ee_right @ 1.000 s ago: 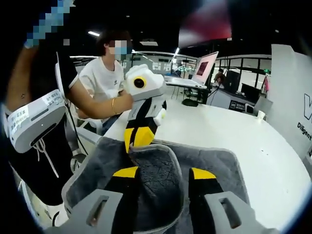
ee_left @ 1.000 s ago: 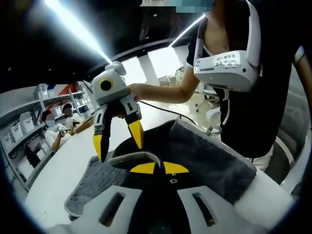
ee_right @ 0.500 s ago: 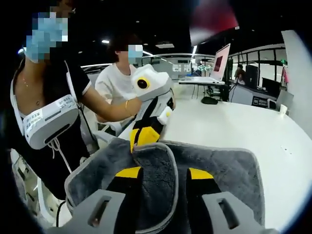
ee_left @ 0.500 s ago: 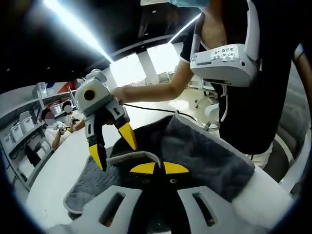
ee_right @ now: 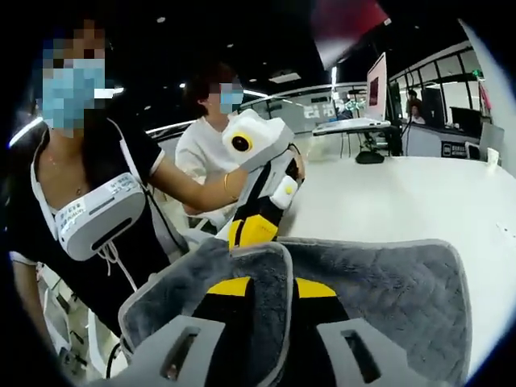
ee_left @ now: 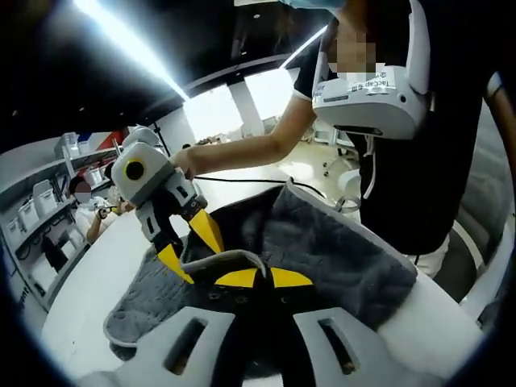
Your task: Open the folded towel by lifting each exposed corner and separating the folded layers until the towel lies flat within the target outline without major curled edges
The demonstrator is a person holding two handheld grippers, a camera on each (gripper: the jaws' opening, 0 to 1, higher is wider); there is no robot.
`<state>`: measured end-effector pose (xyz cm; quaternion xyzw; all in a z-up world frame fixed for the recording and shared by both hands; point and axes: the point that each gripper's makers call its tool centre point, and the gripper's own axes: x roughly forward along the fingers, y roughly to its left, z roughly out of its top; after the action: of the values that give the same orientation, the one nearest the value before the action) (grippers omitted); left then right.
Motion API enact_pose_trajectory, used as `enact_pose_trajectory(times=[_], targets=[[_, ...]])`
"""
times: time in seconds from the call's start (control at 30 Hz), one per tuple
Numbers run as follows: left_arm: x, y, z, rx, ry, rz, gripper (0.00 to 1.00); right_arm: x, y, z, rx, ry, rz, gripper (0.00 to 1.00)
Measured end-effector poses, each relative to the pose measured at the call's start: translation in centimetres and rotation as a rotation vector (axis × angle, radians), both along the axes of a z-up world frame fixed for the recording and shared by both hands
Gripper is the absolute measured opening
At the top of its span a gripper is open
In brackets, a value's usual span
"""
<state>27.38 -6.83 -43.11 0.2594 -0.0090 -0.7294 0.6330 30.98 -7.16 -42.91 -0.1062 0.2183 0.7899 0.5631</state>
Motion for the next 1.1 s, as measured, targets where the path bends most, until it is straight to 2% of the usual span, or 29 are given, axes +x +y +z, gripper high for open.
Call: enact_pose_trajectory(times=[0.13, 0.33, 0.43, 0.83, 0.93, 1.0, 1.1], targets=[[0.3, 0.2, 0.1, -0.006, 0.007, 0.009, 0.03, 0.1, 0.0, 0.3, 0.013, 0.007, -0.008, 0.00], [0.6, 0.5, 0.1, -0.018, 0.019, 0.027, 0.03, -0.2, -0.2, 0.7, 0.021, -0.013, -0.017, 0.00], [1.3, 0.7, -0.1, -0.016, 0.047, 0.069, 0.03, -0.2, -0.3, 0.9, 0.017, -0.019, -0.030, 0.00], [2.5, 0.8, 0.5, -0.055, 0.085, 0.156, 0.03, 0.9, -0.9, 2.7, 0.039, -0.001, -0.165, 0.00], [3.8, 1.0, 0.6, -0.068, 0.091, 0.230, 0.06, 1.3, -1.1, 3.5, 0.066, -0.032, -0.194, 0.00], [4.2, 1.1, 0.7, -0.079, 0.104, 0.246, 0.07, 1.8, -1.1, 3.8, 0.072, -0.067, -0.225, 0.00], [4.8, 1.5, 1.0, -0.103, 0.134, 0.277, 0.15, 1.7, -1.2, 4.6, 0.082, -0.095, -0.236, 0.00]])
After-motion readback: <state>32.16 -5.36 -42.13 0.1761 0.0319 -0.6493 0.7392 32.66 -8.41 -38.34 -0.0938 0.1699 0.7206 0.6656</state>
